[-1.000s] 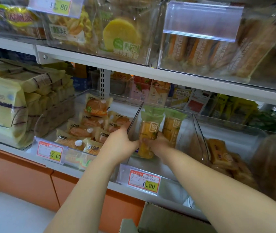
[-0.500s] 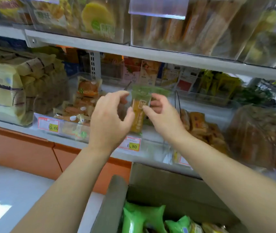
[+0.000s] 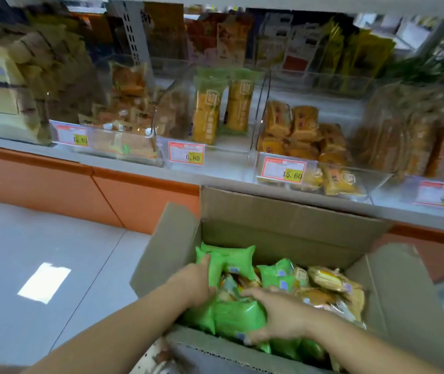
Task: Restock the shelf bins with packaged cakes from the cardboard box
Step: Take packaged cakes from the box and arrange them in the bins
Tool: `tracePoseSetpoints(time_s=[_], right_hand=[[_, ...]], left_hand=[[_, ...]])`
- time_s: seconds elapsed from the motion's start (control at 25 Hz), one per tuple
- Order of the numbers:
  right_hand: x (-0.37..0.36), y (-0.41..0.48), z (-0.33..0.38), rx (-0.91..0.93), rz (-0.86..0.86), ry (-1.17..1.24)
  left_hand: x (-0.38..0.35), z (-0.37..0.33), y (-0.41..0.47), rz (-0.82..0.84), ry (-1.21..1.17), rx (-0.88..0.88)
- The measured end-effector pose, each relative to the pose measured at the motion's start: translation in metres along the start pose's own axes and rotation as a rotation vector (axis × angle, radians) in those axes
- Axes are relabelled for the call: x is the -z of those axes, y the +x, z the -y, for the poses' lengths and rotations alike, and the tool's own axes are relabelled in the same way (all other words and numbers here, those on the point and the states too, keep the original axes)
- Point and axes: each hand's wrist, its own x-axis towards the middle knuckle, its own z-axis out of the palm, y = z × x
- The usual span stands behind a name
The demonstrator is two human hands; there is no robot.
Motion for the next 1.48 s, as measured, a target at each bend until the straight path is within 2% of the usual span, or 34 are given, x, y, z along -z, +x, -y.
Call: tracePoseSetpoints(time_s=[0.04, 0.12, 0.32, 0.4, 0.52, 0.56, 0.64, 0.72, 0.8, 0.92, 1.04, 1.12, 1.28, 1.48], right_hand=[[-0.006, 0.0, 0.0, 0.006, -0.047, 0.005], [-0.004, 0.001, -0.002, 0.018, -0.162, 0.195], [0.011, -0.009, -0.03, -0.079, -0.367, 0.699], [0.014, -0.012, -0.043, -0.139, -0.428, 0.883], [0.021, -0.012, -0.06, -0.199, -0.487, 1.136], [0.025, -0.013, -0.059, -0.185, -0.433, 1.283], [0.029, -0.015, -0.048, -0.131, -0.29, 1.493], [0.033, -0.014, -0.038, -0.103, -0.272, 1.529], [0.037, -0.014, -0.035, -0.111, -0.25, 1.605], [0.04, -0.017, -0.04, 0.007, -0.118, 1.717], [0.031, -0.012, -0.04, 0.132, -0.099, 1.548], [0.026, -0.012, -0.033, 0.098, -0.193, 1.395], [0.027, -0.012, -0.03, 0.013, -0.398, 1.497], [0.031, -0.014, -0.022, 0.01, -0.437, 1.504]], left_hand=[[-0.009, -0.002, 0.001, 0.069, -0.007, -0.02], [-0.019, -0.004, 0.005, 0.143, -0.041, -0.047], [-0.025, -0.007, 0.012, -0.029, -0.261, -0.074], [-0.019, -0.007, 0.019, 0.017, -0.525, -0.132], [0.007, -0.013, 0.019, 0.171, -1.105, -0.114], [0.013, -0.018, 0.016, 0.265, -1.294, -0.1], [0.015, -0.03, 0.009, 0.421, -1.459, -0.147], [0.005, -0.042, 0.006, 0.404, -1.313, -0.194], [-0.002, -0.047, 0.009, 0.253, -1.134, -0.194], [0.005, -0.039, 0.014, 0.115, -1.223, -0.151], [0.011, -0.037, 0.011, 0.251, -1.453, -0.163], [0.01, -0.039, 0.006, 0.341, -1.578, -0.146], [0.02, -0.036, 0.004, 0.42, -1.662, -0.185], [0.022, -0.033, 0.004, 0.448, -1.742, -0.154]])
